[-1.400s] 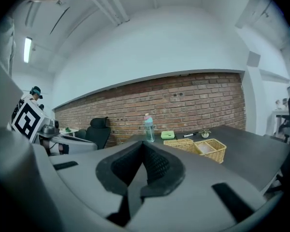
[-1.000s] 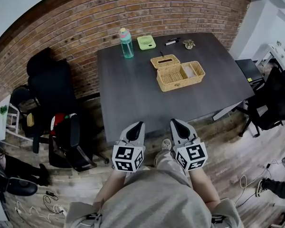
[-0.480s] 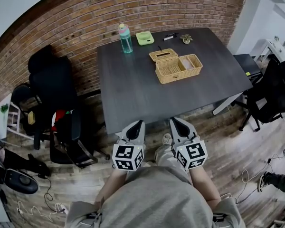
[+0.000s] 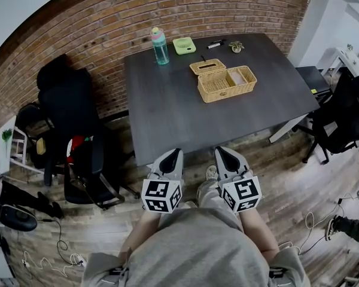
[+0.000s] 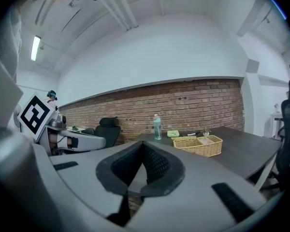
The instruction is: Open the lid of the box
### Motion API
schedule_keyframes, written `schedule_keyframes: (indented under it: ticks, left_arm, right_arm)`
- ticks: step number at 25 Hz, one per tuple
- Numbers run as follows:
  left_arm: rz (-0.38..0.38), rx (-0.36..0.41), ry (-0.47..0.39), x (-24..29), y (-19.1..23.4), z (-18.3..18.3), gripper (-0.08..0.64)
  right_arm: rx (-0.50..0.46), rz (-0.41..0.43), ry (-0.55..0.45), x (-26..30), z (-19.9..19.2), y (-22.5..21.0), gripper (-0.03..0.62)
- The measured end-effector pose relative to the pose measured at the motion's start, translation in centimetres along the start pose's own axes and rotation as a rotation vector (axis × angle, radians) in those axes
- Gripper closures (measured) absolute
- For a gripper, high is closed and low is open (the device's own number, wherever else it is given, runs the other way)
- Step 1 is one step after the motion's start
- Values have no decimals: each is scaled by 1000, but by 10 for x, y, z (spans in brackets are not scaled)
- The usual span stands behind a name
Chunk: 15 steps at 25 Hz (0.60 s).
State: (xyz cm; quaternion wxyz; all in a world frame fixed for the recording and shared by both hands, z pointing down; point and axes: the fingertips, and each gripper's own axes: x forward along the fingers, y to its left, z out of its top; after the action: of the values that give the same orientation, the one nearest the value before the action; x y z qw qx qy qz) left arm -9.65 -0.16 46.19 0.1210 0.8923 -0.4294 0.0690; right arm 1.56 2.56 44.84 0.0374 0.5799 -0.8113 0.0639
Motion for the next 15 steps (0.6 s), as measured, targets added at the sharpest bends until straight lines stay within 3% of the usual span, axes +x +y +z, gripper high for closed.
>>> schedule_keyframes:
  ticks: [15]
  left_arm:
    - [2,-3,3,0,9,-1,538]
  right_arm:
    - [8,-7,6,8,-4,5,591]
